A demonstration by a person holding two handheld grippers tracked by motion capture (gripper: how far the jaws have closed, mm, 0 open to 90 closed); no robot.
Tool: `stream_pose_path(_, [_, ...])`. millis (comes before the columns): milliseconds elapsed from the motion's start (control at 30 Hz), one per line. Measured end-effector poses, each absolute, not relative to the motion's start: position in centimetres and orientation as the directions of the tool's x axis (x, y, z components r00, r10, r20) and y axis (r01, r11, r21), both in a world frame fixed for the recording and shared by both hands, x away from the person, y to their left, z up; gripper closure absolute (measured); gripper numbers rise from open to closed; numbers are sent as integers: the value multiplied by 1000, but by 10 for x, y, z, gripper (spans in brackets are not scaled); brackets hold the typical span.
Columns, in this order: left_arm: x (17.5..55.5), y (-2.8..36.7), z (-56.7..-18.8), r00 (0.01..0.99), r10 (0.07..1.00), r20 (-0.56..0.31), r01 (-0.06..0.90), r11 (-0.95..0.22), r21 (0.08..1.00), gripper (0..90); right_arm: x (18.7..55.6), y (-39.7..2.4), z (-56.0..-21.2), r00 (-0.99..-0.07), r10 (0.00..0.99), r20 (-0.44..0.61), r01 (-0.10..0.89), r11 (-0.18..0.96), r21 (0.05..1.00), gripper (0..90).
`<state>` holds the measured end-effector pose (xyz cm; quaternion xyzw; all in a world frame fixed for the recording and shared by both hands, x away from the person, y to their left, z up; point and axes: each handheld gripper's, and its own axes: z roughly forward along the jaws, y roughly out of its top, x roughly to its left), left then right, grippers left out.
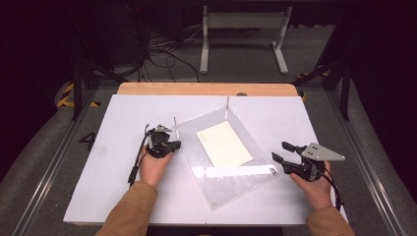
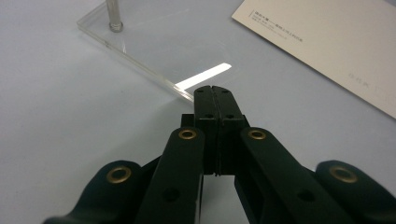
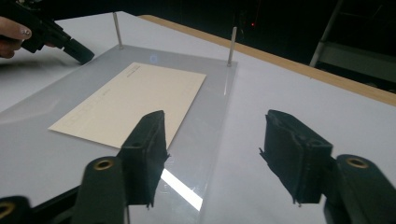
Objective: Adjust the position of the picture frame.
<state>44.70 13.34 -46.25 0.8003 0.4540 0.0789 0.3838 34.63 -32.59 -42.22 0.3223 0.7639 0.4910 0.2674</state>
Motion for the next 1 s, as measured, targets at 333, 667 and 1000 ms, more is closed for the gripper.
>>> stream_pose_path(333, [434, 137, -453, 601, 777, -188, 622, -307, 720, 830, 348, -326, -420, -664, 737, -124, 311, 424, 851, 834])
stream_pose_path(667, [405, 147, -441, 658, 732, -176, 582, -345, 737, 782, 356, -322, -428, -650, 752, -108, 464, 506, 728, 896])
stream_pose_path(1000, [383, 169, -438, 679, 695, -236, 579, -308, 755, 753, 363, -318, -441, -689, 723, -52, 541, 561, 627, 899])
